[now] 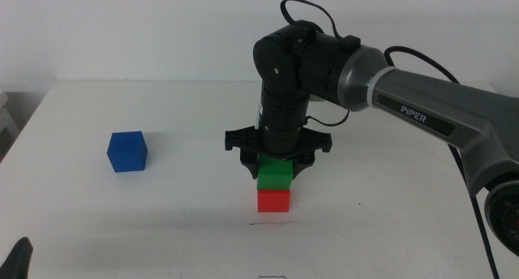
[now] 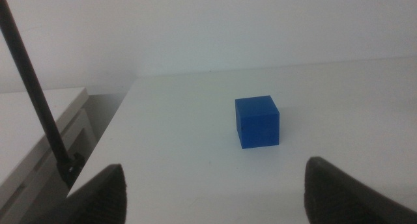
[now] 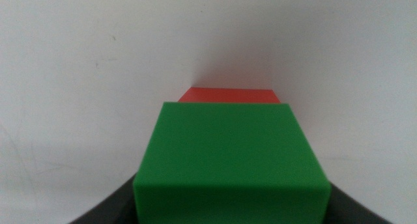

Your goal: Stack red cubes first, then green, then blue cubes in a specific spot.

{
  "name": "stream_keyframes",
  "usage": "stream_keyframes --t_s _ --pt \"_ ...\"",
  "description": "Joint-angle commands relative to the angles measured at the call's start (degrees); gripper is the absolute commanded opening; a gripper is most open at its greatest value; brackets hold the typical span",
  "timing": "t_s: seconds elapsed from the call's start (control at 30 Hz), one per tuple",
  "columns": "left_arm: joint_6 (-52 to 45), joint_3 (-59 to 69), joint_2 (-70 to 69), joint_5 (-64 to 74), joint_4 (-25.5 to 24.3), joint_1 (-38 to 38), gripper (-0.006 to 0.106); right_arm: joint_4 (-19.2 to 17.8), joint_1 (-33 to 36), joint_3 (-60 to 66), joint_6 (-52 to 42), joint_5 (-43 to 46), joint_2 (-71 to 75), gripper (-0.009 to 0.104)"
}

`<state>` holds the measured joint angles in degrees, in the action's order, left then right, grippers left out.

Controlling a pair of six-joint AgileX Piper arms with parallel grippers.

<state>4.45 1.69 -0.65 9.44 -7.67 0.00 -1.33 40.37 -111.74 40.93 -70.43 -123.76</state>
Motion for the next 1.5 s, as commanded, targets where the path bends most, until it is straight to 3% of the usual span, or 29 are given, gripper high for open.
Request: stream_keyframes --t_s 0.0,0.17,0.37,0.57,0.67,0.8,1.17,1.33,1.47 --pt "0.46 -0.14 -1.51 -4.27 0.23 0.0 0.093 -1.14 0.01 -1.67 -0.32 -3.75 3.42 0.054" --pt "0.46 -0.14 -1.51 -4.27 0.23 0.0 0.093 -1.18 0.01 -1.67 -0.32 -3.75 3.42 0.059" --pt "0.46 -0.14 -1.51 -4.27 0.23 0.0 0.093 -3.25 -0.25 -1.62 -5.36 -3.75 14.27 0.059" --pt "0.46 -0.14 -1.51 -4.27 0.23 0.0 0.093 -2.24 -2.06 -0.25 -11.98 -3.75 25.54 0.059" --pt "0.46 -0.14 -1.51 -4.27 0.23 0.0 0.093 -3.11 -3.48 4.54 -17.21 -3.75 33.74 0.059" --pt "0.46 -0.14 -1.51 -4.27 0.23 0.0 0.093 -7.58 -3.77 14.28 -23.07 -3.75 44.59 0.059" --pt "0.46 -0.14 -1.51 -4.27 0.23 0.0 0.093 -10.49 -3.77 36.73 -22.09 -1.07 73.26 0.059" --pt "0.46 -0.14 -1.51 -4.27 0.23 0.0 0.093 -9.44 -3.77 49.77 -27.31 10.98 88.82 0.059" --pt "0.46 -0.14 -1.51 -4.27 0.23 0.0 0.093 -3.57 -3.77 55.93 -34.24 18.23 93.79 0.06"
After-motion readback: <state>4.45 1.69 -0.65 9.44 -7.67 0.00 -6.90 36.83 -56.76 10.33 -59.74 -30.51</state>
